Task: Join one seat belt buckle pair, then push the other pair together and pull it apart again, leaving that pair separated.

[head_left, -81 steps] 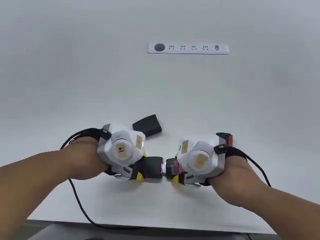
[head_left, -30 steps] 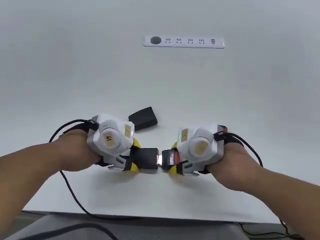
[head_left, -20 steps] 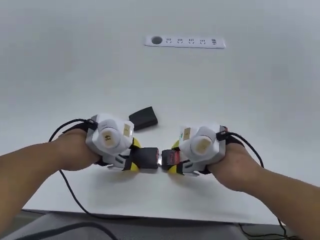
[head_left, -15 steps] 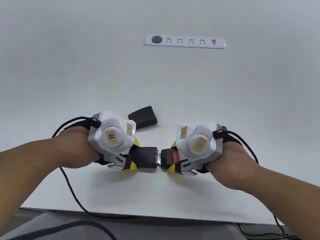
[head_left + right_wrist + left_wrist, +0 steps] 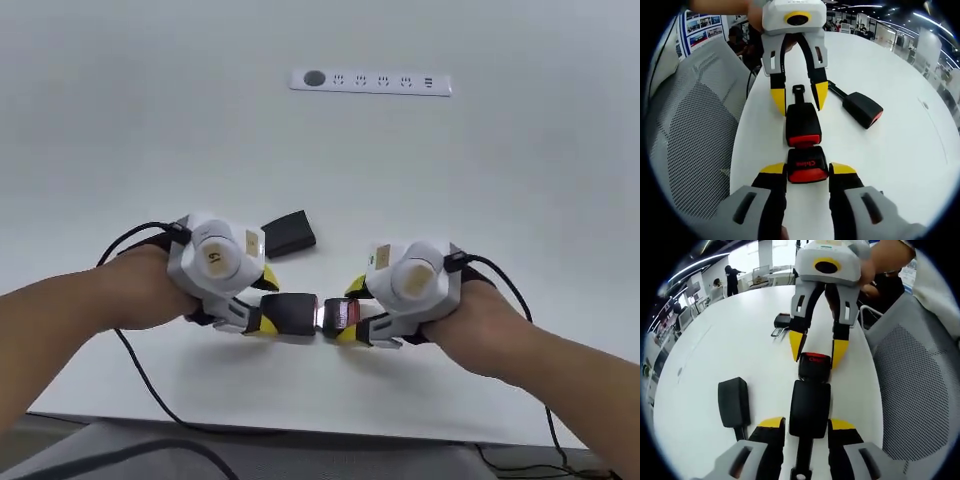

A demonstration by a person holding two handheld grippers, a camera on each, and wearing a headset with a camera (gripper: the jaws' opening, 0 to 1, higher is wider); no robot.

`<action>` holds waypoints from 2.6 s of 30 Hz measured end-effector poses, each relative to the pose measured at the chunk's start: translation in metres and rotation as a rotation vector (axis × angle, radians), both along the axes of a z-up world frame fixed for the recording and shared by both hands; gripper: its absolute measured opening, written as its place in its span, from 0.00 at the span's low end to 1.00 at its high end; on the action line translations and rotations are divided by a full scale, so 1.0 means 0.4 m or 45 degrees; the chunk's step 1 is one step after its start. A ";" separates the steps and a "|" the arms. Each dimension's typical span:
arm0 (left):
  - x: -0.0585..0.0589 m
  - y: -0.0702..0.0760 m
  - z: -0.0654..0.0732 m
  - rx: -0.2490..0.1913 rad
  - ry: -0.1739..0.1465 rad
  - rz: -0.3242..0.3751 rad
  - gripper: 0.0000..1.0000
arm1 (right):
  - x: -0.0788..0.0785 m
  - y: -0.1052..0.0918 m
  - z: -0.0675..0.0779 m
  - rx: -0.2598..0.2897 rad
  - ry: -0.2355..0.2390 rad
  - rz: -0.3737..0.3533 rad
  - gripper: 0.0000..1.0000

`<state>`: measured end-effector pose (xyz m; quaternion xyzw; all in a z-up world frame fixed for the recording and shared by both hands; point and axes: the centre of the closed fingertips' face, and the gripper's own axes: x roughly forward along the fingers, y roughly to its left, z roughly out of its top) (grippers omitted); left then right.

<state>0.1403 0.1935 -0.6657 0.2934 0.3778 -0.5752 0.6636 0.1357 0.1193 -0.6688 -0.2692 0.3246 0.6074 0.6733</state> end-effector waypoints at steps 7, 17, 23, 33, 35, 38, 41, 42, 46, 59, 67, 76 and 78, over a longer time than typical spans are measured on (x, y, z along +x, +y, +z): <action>0.055 -0.015 0.061 -0.068 -0.049 0.068 0.34 | 0.038 -0.039 0.040 0.040 -0.030 -0.061 0.30; 0.172 -0.024 0.089 -0.059 -0.140 0.101 0.36 | 0.120 -0.143 0.031 0.005 -0.068 -0.154 0.31; 0.246 0.008 0.073 -0.043 -0.158 0.135 0.39 | 0.155 -0.196 0.029 -0.027 -0.095 -0.187 0.32; 0.294 0.011 0.009 0.013 -0.112 0.154 0.37 | 0.188 -0.268 0.009 -0.088 -0.106 -0.216 0.34; 0.301 0.014 -0.008 0.016 -0.090 0.155 0.38 | 0.192 -0.279 0.002 -0.101 -0.101 -0.221 0.34; 0.290 0.003 -0.013 0.032 -0.072 0.123 0.37 | 0.198 -0.290 -0.006 -0.109 -0.085 -0.226 0.34; 0.288 0.002 -0.026 0.041 -0.051 0.114 0.37 | 0.207 -0.298 -0.022 -0.120 -0.070 -0.231 0.33; 0.286 0.003 -0.031 0.041 -0.048 0.110 0.37 | 0.206 -0.299 -0.025 -0.124 -0.068 -0.225 0.32; 0.267 0.003 -0.043 0.056 -0.046 0.062 0.34 | 0.206 -0.300 -0.042 -0.141 -0.065 -0.193 0.33; 0.220 -0.008 -0.056 0.115 -0.087 -0.094 0.34 | 0.207 -0.307 -0.054 -0.154 -0.042 -0.109 0.33; 0.204 -0.013 -0.053 0.123 -0.063 -0.097 0.34 | 0.203 -0.302 -0.060 -0.161 -0.027 -0.091 0.33; 0.196 -0.012 -0.052 0.109 -0.034 -0.094 0.34 | 0.203 -0.300 -0.059 -0.162 -0.026 -0.096 0.33; 0.196 -0.012 -0.051 0.111 -0.029 -0.089 0.34 | 0.204 -0.299 -0.060 -0.161 -0.025 -0.097 0.32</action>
